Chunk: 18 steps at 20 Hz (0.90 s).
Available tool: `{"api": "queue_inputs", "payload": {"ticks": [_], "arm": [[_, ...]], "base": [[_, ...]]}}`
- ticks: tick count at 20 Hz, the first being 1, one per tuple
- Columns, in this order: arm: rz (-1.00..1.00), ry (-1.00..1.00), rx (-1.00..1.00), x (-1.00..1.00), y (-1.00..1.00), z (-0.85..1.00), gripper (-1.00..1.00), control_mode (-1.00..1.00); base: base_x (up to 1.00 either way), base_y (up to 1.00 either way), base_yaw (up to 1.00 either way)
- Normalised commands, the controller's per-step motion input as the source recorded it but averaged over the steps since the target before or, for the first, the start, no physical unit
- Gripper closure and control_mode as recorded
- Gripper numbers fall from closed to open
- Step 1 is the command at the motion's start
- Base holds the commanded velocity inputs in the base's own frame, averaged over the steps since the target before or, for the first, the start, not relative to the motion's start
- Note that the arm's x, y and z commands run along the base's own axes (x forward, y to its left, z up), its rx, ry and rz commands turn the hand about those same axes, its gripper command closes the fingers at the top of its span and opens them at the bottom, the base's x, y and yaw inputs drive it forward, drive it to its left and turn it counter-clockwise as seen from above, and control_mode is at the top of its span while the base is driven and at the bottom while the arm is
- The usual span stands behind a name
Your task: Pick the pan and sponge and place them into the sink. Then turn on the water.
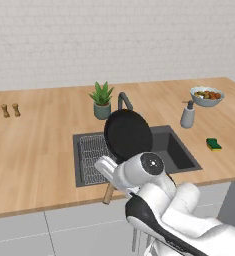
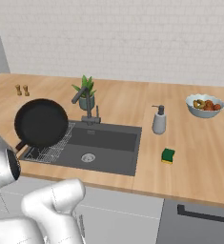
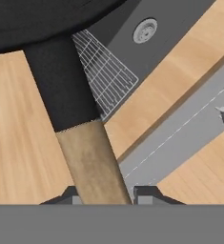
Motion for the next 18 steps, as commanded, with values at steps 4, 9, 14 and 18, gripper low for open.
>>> {"api": "queue_inputs", "payload": {"ticks": [4,9,14,18], "arm": [[0.03,0.00,0.00,-0.30,-0.71,1.00,1.00,-1.00],[0.00,0.01,0.02,-0.10,-0.95,0.97,1.00,-1.00],[0.00,0.09,0.01,0.00,-1.00,0.88,1.00,-1.00],[0.00,0.15,0.00,0.02,-1.00,0.64,1.00,-1.00]], "base": [[0.00,0.00,0.00],[0.00,0.00,0.00],[0.00,0.00,0.00],[0.00,0.00,0.00]]}}
